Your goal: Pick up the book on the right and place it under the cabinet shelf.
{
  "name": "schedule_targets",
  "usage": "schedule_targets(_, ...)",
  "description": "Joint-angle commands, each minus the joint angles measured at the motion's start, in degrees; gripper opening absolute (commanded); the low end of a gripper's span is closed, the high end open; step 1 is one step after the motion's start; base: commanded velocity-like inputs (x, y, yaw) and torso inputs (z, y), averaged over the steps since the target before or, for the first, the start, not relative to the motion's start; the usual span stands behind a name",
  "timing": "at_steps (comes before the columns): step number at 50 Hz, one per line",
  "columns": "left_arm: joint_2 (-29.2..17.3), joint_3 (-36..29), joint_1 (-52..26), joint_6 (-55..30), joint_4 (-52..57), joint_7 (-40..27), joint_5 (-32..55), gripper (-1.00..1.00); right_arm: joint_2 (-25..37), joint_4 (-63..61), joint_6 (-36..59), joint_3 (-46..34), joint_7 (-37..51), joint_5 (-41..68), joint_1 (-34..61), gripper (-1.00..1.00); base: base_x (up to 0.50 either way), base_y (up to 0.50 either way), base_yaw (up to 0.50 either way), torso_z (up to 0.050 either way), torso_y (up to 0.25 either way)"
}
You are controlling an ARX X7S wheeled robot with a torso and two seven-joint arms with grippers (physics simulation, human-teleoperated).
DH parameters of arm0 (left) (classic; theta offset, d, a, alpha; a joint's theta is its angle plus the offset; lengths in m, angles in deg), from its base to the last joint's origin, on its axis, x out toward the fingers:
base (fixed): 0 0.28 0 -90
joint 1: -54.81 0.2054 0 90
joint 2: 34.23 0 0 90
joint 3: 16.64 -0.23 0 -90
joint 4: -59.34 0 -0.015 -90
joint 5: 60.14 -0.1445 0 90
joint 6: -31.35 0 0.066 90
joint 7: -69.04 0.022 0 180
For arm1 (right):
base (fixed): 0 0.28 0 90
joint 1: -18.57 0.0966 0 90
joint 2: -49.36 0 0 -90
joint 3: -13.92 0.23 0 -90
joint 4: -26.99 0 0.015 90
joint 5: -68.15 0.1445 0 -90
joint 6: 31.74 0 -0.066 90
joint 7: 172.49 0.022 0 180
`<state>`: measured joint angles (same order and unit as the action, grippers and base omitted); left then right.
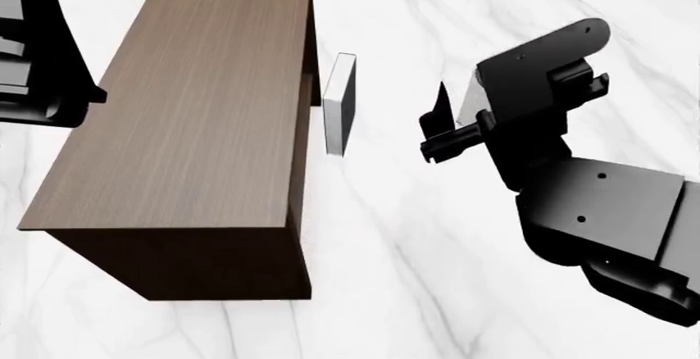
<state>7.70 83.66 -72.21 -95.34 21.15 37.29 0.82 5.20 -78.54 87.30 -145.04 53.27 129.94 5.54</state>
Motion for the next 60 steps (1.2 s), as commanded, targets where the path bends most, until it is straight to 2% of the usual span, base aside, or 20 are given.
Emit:
schedule_targets(1,-0.1,-0.2,0.1,0.1,0.2,-0.2,0.0,1.00,2.1,-4.1,1.0,2.0,1.5,1.9,2.4,1.00,0.00,0.00,0.00,0.000,0.102)
schedule_targets(46,-0.5,-0.9,0.5,0.6,0.1,-0.5,0.0,1.00,8.6,-18.0,4.8,9.7,7.3,11.8,11.9,1.00,0.00,0.00,0.00,0.000,0.120)
schedule_targets(60,0.3,-2.2,2.9,1.4,-0.9,0.9,-3.3,1.00,10.7,-22.7,5.1,12.8,9.9,16.9,15.1,1.00,0.00,0.00,0.00,0.000,0.135)
